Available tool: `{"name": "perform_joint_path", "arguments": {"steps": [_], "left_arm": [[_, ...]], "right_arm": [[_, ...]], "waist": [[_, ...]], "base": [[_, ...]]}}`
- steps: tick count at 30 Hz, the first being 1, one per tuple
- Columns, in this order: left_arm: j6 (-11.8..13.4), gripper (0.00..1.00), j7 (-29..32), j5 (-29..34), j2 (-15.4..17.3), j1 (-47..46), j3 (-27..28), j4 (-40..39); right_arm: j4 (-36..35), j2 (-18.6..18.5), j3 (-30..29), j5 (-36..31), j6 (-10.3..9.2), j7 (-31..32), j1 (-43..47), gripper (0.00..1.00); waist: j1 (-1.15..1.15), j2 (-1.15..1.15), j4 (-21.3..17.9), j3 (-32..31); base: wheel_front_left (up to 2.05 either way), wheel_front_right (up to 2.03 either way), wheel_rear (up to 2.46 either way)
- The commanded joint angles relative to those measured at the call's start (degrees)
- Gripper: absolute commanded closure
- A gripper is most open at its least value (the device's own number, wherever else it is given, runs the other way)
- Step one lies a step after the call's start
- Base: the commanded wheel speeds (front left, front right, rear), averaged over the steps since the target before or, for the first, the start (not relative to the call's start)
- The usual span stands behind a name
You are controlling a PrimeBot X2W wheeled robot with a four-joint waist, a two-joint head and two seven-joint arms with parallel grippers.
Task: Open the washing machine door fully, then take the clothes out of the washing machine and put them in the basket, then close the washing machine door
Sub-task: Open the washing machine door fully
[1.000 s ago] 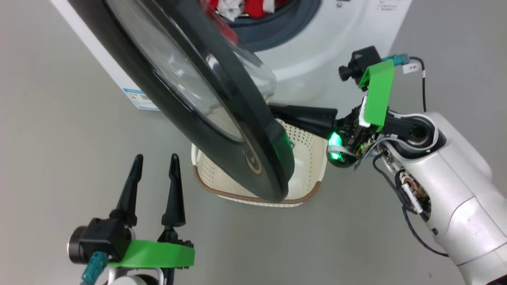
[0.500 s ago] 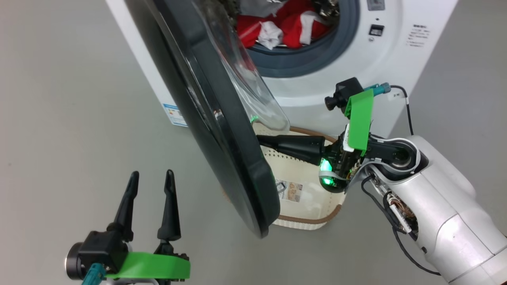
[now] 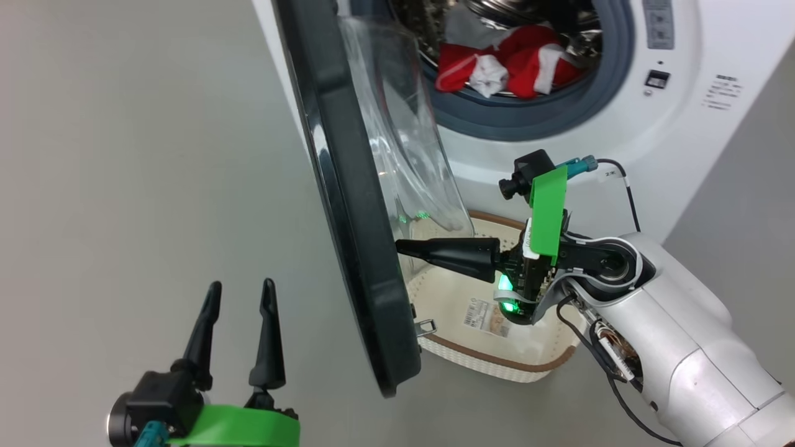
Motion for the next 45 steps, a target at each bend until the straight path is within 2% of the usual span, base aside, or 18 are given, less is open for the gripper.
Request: {"name": "perform_joint_path", "arguments": {"steps": [1, 11, 20, 24, 25, 26, 27, 28, 29, 35, 40, 45], "left_arm": [[-0.2, 0.00, -0.4, -0.5, 0.8, 0.2, 1.7, -1.1], [0.4, 0.00, -0.4, -1.1, 0.8, 1.4, 0.9, -1.0], [0.4, 0.00, -0.4, -1.3, 0.8, 2.0, 1.5, -1.2], [0.1, 0.00, -0.4, -1.4, 0.8, 2.4, 1.6, -0.8], [0.0, 0.00, -0.4, -1.4, 0.8, 2.5, 1.6, -0.7], [-0.1, 0.00, -0.4, -1.4, 0.8, 2.6, 1.6, -0.5], [-0.2, 0.00, -0.4, -1.5, 0.8, 2.6, 1.6, -0.3], [-0.3, 0.00, -0.4, -1.6, 0.8, 2.7, 1.7, 0.0], [-0.6, 0.00, -0.4, -1.7, 0.8, 2.7, 1.8, 0.6], [-1.1, 0.00, -0.4, -1.8, 0.8, 2.9, 2.5, 1.2], [-1.9, 0.00, -0.4, -1.8, 0.8, 3.0, 2.9, 1.7], [-1.9, 0.00, -0.4, -1.1, 0.8, 2.9, 3.3, 1.9]], "right_arm": [[-1.1, 2.0, 0.6, -0.2, 0.45, 0.0, 0.5, 1.00], [-0.4, 3.0, 1.4, -0.1, 0.45, 0.7, 0.6, 1.00], [0.0, 3.5, 2.5, -0.5, 0.45, 0.5, 0.9, 1.00], [0.2, 3.6, 3.1, -3.1, 0.45, -1.9, 1.3, 1.00], [0.1, 3.5, 3.1, -4.1, 0.45, -2.8, 1.6, 0.88], [0.0, 3.3, 3.1, -5.4, 0.45, -3.8, 1.8, 0.62], [-0.4, 3.0, 3.3, -6.8, 0.45, -4.9, 2.1, 0.51], [-0.9, 2.6, 3.3, -8.2, 0.45, -5.9, 2.4, 0.35], [-2.5, 1.6, 3.3, -11.3, 0.45, -8.4, 3.5, 0.00], [-7.5, -1.0, 3.4, -19.3, 0.45, -16.1, 6.8, 0.00], [-12.3, -4.5, 4.5, -30.5, 0.45, -28.5, 9.9, 0.00], [-12.1, -6.5, 8.4, -40.9, 0.45, -40.7, 11.8, 0.00]], "waist": [[0.00, 0.00, 1.4, -0.4], [0.00, 0.00, 4.2, -1.5], [0.00, 0.00, 4.3, -2.2], [0.00, 0.00, 3.9, -2.9], [0.00, 0.00, 3.8, -3.2], [0.00, 0.00, 3.7, -3.4], [0.00, 0.00, 3.7, -3.5], [0.00, 0.00, 3.6, -3.7], [0.00, 0.00, 3.4, -3.9], [0.00, 0.00, 2.5, -4.3], [0.00, 0.00, 1.7, -4.8], [0.00, 0.00, 0.8, -5.3]], "base": [[0.00, 0.00, 0.00], [0.00, 0.00, 0.00], [0.00, 0.00, 0.00], [0.00, 0.00, 0.00], [0.00, 0.00, 0.00], [0.00, 0.00, 0.00], [0.00, 0.00, 0.00], [0.00, 0.00, 0.00], [0.00, 0.00, 0.00], [0.00, 0.00, 0.00], [0.00, 0.00, 0.00], [0.00, 0.00, 0.00]]}}
